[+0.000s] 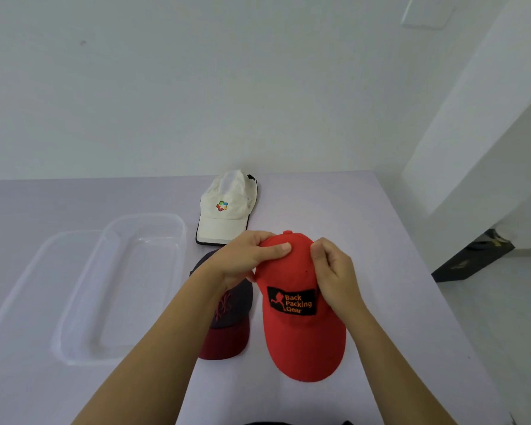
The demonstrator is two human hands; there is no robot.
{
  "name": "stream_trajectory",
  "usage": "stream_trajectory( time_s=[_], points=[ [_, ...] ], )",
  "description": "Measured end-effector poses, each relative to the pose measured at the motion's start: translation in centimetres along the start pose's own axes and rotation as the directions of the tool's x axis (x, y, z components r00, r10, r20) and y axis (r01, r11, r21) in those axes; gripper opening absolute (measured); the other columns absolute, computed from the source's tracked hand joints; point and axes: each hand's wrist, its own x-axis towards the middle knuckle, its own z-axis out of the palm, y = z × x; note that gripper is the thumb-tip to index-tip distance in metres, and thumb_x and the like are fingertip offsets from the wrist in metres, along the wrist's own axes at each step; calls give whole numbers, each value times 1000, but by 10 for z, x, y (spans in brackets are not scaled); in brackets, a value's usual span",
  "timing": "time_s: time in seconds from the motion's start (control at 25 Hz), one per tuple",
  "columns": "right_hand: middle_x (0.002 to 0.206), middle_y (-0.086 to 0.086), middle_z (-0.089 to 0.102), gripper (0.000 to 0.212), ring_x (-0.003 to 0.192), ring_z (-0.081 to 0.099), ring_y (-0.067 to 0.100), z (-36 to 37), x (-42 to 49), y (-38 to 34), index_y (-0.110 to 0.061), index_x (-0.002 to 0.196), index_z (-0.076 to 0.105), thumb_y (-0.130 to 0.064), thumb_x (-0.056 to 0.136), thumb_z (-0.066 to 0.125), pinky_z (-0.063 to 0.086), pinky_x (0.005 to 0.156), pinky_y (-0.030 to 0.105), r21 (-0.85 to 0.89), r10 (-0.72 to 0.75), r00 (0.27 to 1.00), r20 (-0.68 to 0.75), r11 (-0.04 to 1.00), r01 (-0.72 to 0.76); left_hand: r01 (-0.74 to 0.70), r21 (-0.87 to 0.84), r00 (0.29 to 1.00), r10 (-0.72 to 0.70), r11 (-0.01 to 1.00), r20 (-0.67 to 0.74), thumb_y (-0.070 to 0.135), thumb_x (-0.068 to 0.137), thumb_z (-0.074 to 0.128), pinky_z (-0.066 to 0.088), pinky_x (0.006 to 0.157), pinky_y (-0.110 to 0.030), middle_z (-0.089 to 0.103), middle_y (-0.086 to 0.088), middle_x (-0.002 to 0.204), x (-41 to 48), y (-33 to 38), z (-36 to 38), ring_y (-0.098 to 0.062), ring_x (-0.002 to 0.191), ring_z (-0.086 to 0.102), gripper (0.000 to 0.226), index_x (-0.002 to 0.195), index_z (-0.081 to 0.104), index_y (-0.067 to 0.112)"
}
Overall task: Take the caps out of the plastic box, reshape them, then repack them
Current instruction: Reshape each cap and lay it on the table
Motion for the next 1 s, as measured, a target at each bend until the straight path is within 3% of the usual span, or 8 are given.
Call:
stream_trajectory(
  time_s=[0.12,0.28,0.4,0.48,0.6,0.68,0.76,1.0],
  points=[
    [64,-2,55,48,58,49,5,-4,0,6,-13,73,57,-43,98,30,42,60,20,-28,87,980,-178,995,-93,-83,-169,994,69,982,-86,37,75,71,44,95,-56,71,-3,99,2,-3,-4,-22,94,63,37,107,69,17],
    [55,-3,34,43,49,31,5,-6,0,3,-19,60,33,-38,99,31,31,53,27,53,204,948,-244,979,-197,-131,-219,987,108,967,-117,30,82,66,47,91,-49,70,-5,104,4,-1,-9,-23,98,63,30,109,67,18],
    [54,-6,32,47,46,30,5,-7,4,-1,-19,60,36,-45,98,26,29,50,23,338,368,880,-301,904,-262,-121,-204,991,107,971,-78,36,74,68,47,88,-44,70,-5,104,3,-1,-9,-22,96,63,38,108,68,19],
    [56,-5,37,49,48,34,4,-12,3,-1,-21,64,44,-51,96,22,32,51,19,249,265,903,-338,951,-186,-129,-185,990,117,974,-76,35,75,68,48,84,-40,70,-4,101,4,-3,-8,-20,94,64,38,109,68,18],
    [64,-5,53,46,57,50,3,-16,4,7,-30,73,56,-59,92,26,43,60,20,-63,133,989,-66,989,-137,-192,-230,976,161,954,-145,23,85,64,55,77,-27,73,1,97,5,-1,-8,-13,90,68,20,105,68,20],
    [77,11,64,69,73,60,22,-13,3,8,-13,82,61,-75,80,32,50,74,37,-87,252,957,144,966,-242,-239,-188,964,210,953,-160,19,86,64,55,76,-22,74,2,97,7,3,-9,-10,91,69,16,102,69,21],
    [92,17,69,76,87,67,28,-7,0,3,0,94,62,-69,84,32,52,81,40,52,375,916,142,922,-385,-254,-133,962,237,958,-135,20,85,66,54,85,-25,73,3,102,7,5,-9,-11,97,68,17,101,70,23],
    [88,1,71,58,85,67,16,2,-1,-5,-21,87,67,-59,91,23,54,75,31,392,496,868,-3,800,-455,-200,-218,979,184,955,-91,16,88,63,52,94,-30,72,-2,106,9,2,-6,-16,101,65,21,107,68,13]
  ],
)
